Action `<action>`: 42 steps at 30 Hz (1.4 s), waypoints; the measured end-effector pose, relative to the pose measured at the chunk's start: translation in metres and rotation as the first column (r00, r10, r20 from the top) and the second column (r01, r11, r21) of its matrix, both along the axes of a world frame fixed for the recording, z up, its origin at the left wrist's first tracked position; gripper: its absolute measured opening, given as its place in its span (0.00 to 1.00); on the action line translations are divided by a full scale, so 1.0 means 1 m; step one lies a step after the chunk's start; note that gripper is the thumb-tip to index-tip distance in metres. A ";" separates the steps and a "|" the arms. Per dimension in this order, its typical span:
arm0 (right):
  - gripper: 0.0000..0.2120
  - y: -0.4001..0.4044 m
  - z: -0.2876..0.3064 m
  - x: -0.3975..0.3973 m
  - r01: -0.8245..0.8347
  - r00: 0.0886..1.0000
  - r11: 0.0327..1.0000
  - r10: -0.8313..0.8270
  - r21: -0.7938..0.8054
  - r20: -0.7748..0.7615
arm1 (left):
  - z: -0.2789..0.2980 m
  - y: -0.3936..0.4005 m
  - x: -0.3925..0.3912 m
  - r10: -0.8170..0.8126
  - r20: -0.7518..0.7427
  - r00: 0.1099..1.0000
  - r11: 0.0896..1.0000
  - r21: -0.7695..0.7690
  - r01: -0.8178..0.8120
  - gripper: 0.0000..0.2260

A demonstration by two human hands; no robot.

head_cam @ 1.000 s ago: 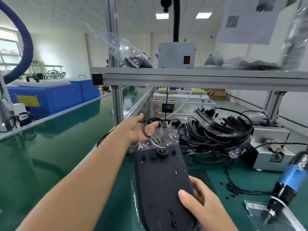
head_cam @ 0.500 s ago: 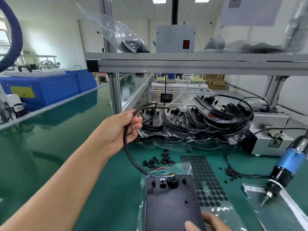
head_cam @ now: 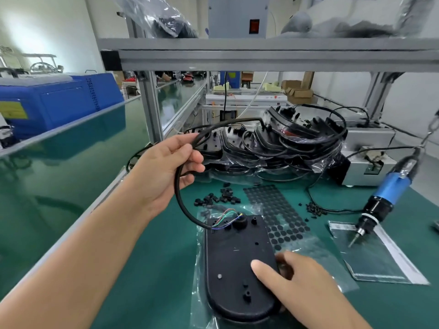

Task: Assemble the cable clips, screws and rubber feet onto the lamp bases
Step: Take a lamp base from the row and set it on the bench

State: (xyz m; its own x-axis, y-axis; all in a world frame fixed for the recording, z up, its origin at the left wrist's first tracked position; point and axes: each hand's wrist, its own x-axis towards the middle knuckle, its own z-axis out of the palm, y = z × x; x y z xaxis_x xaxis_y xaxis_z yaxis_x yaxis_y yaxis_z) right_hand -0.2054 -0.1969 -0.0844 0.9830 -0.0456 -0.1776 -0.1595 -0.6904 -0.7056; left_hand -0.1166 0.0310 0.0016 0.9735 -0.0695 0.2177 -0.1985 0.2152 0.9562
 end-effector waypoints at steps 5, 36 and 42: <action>0.27 -0.003 0.004 0.000 -0.068 0.998 0.989 0.069 -0.131 0.003 | -0.002 -0.005 -0.013 0.006 0.078 0.997 0.989 0.150 -0.018 0.12; 0.13 0.067 0.113 0.070 -0.349 0.868 0.930 0.276 0.112 0.413 | 0.059 0.002 0.078 0.023 -0.429 0.903 0.946 -0.283 -0.158 0.20; 0.13 0.058 0.099 0.054 -0.365 0.876 0.915 0.276 0.170 0.394 | 0.038 0.021 0.099 0.234 -0.506 0.830 0.820 -0.357 -0.448 0.16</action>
State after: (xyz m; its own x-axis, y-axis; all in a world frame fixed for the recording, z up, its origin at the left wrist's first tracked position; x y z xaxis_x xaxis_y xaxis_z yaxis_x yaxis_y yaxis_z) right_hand -0.1512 -0.1394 0.0148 0.9340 0.2821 0.2193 0.3337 -0.4695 -0.8175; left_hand -0.0176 0.0516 0.0398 0.9116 0.2842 -0.2970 0.0559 0.6302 0.7744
